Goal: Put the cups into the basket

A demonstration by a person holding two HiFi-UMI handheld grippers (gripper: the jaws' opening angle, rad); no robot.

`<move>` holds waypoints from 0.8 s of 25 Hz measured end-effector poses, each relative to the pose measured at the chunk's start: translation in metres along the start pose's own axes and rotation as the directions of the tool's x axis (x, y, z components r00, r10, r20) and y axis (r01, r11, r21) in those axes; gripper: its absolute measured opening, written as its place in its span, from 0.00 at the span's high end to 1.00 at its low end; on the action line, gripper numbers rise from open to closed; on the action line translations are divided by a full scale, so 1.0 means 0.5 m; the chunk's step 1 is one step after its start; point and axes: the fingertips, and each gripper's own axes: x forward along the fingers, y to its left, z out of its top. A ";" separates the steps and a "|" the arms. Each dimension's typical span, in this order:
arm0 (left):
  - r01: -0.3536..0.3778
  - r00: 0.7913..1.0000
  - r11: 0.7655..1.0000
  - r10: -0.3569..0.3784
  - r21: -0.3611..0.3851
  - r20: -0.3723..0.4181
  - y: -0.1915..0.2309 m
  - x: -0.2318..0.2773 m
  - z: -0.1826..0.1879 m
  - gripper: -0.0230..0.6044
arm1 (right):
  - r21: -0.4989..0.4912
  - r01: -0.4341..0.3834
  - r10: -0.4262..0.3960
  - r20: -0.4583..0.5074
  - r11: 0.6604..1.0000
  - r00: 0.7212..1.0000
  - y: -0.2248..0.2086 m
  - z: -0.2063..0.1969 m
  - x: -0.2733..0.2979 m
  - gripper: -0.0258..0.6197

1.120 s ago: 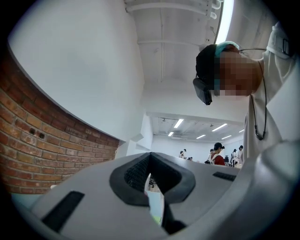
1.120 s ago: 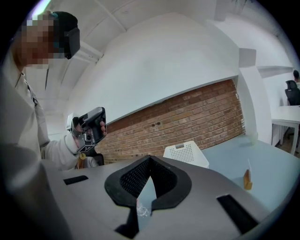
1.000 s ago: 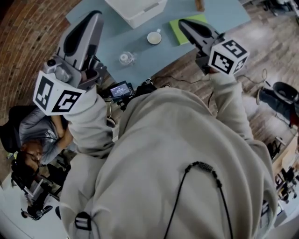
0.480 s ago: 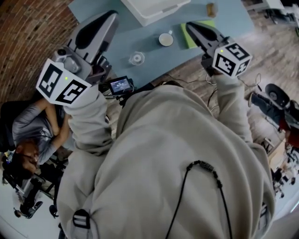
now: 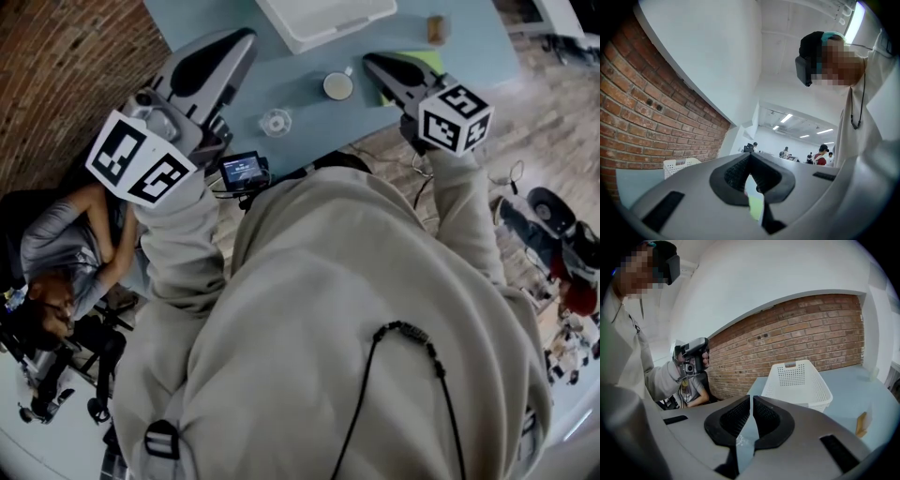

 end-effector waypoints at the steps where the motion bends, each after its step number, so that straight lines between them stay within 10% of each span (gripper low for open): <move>1: -0.010 1.000 1.000 0.010 -0.002 -0.011 0.002 0.007 -0.006 0.97 | 0.000 -0.006 0.006 -0.010 1.000 1.000 -0.008 -0.004 0.004 0.94; 12: -0.110 0.993 0.992 0.107 -0.059 -0.056 0.048 0.024 -0.067 0.97 | 0.002 -0.031 0.031 -0.154 1.000 0.988 -0.075 -0.071 0.072 0.92; 20: -0.171 0.983 0.981 0.164 -0.086 -0.086 0.076 0.004 -0.121 0.97 | 0.058 0.006 0.009 -0.260 0.998 0.966 -0.151 -0.180 0.134 0.73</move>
